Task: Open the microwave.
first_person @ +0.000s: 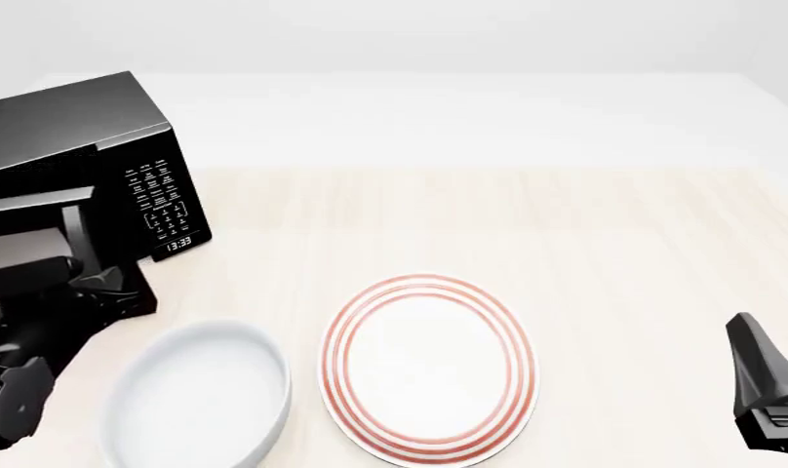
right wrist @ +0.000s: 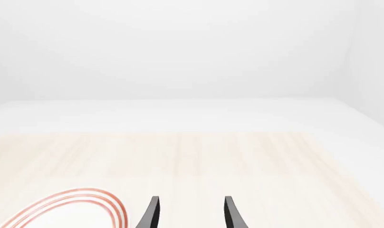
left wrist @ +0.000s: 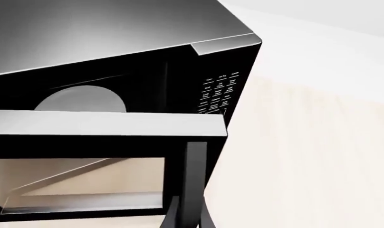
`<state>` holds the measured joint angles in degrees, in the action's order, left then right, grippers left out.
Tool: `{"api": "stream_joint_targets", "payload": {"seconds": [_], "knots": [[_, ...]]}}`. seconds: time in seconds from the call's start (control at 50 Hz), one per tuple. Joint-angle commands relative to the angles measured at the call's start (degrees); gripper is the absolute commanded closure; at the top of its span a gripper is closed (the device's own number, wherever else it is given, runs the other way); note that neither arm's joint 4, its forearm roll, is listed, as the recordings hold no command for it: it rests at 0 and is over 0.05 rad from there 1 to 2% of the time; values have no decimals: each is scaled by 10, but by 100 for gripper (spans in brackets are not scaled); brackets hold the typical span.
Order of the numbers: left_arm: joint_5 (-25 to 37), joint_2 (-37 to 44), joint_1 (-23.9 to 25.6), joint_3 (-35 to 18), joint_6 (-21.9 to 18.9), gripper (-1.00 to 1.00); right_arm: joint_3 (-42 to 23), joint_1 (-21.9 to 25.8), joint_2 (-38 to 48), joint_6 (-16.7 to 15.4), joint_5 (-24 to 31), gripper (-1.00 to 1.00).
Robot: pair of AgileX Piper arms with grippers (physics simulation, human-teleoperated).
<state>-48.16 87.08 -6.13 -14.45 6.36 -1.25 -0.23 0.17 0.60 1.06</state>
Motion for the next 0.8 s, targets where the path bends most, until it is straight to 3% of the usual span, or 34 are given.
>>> {"api": "stream_joint_targets", "payload": {"seconds": [0.02,0.8], "knots": [[-21,-43,33,-14,17,100,0,0,0,0,0,-100],[-21,-118,42,45,22,100,0,0,0,0,0,-100]]}}
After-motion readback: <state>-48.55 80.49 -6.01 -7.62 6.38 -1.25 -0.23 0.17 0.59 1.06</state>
